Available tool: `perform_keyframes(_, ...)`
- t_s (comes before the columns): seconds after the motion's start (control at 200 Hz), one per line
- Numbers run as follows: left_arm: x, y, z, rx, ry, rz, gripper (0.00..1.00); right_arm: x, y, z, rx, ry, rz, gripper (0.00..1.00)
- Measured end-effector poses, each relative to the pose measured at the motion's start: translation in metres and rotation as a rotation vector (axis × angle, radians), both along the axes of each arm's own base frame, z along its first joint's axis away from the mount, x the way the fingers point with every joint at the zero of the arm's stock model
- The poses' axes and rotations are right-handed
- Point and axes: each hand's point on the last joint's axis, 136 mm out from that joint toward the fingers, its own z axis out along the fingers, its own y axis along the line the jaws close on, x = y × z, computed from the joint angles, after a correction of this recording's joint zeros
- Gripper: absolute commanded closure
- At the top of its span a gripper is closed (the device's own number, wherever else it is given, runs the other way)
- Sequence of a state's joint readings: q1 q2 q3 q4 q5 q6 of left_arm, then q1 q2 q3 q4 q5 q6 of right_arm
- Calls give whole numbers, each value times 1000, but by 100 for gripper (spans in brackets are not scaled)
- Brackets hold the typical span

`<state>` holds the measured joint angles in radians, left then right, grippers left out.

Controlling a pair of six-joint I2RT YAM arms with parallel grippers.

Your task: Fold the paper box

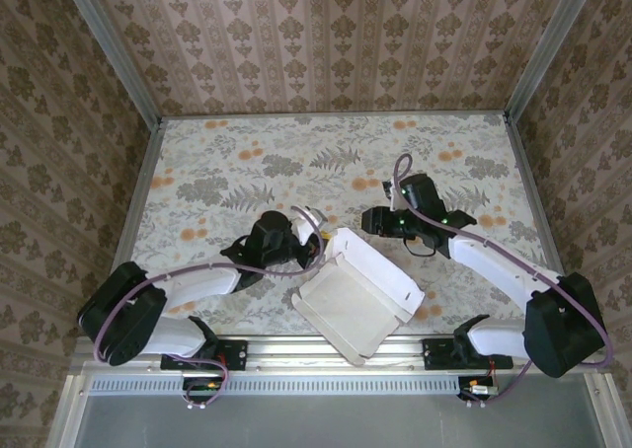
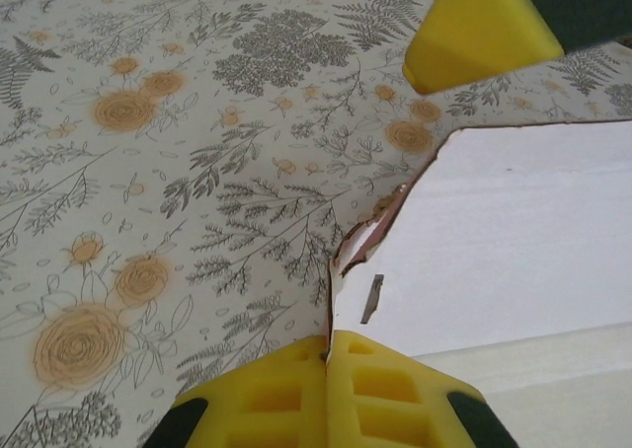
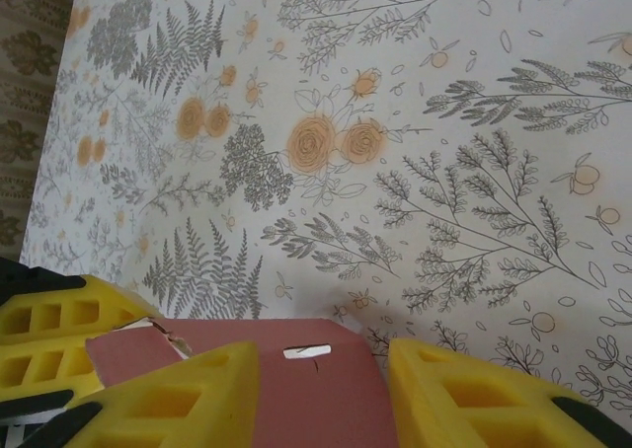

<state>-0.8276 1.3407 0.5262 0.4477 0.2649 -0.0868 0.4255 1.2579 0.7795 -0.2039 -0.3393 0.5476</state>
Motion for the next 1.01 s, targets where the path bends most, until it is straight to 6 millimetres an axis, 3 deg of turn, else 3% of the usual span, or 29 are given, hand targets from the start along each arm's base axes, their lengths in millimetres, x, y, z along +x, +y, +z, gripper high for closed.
perform_keyframes(0.355,-5,-15,4,-10,-8,-36,98,-2,0,-11,80,-12,-47,58)
perform_keyframes(1.005,-9,-24,4,-7,16,-48,100,0,18,2,176,-98,-58,52)
